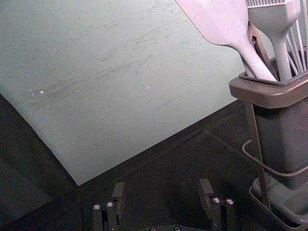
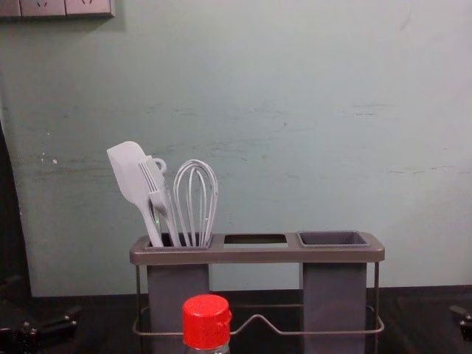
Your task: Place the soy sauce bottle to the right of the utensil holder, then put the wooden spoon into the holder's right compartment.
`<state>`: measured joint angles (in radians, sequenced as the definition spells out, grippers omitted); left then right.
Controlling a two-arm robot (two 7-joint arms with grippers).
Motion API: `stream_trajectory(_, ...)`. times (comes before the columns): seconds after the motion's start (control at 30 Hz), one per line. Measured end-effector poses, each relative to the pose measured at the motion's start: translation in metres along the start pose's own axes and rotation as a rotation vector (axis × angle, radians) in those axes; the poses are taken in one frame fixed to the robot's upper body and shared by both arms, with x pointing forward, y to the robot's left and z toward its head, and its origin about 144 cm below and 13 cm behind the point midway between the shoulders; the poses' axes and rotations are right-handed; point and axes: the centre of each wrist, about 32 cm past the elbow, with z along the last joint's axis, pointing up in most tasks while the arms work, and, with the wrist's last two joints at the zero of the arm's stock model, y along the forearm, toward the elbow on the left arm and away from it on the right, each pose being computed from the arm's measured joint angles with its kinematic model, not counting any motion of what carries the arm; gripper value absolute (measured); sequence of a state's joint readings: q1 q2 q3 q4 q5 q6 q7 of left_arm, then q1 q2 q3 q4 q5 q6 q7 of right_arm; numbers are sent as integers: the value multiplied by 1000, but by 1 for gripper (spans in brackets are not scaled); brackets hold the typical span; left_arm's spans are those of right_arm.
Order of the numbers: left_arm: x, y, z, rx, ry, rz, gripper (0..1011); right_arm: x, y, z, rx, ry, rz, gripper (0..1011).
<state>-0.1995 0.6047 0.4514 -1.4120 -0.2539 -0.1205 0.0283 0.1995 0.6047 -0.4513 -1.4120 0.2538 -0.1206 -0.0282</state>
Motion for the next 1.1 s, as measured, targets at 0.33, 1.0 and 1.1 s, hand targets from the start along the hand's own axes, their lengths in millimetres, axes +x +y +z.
stream_trajectory(0.33,0,0,0,0,0,0,1000,-8,-24,2,4,-14,0,1002)
stream_trajectory(1.0,0,0,0,0,0,0,1000,-63,-92,21,146,102,127,1002)
stream_trajectory(1.1,0,0,0,0,0,0,1000,-71,-95,26,161,116,167,1002)
